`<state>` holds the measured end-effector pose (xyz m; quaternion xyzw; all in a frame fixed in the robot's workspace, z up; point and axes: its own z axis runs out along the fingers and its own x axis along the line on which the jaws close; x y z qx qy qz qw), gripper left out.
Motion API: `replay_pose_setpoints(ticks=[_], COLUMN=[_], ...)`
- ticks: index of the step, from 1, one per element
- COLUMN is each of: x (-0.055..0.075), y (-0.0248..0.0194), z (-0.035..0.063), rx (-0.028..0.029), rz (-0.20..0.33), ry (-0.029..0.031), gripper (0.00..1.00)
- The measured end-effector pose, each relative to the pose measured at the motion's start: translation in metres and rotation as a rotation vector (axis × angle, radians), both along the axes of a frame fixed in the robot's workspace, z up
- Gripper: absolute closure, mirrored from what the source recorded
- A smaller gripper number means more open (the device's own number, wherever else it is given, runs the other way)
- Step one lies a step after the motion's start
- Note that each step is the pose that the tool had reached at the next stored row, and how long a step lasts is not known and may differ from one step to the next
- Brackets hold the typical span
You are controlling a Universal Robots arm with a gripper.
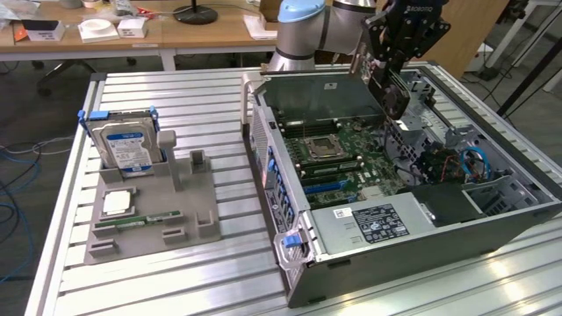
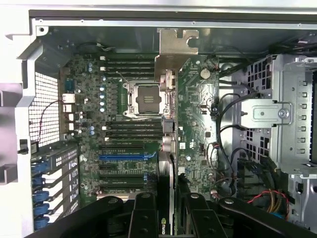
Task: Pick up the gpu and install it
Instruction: 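Pick up the gpu and move the gpu toward the slot, then insert the gpu into the slot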
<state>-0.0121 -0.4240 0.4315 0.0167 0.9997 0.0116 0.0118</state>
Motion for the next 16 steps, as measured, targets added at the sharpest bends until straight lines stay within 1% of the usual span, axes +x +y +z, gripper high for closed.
replay_pose_setpoints(ticks=[16], x=[0.0002], y=[0.0000], z=[0.0000], rx=[0.0000], rz=[0.000], ry=[0.0000], gripper=[0.74])
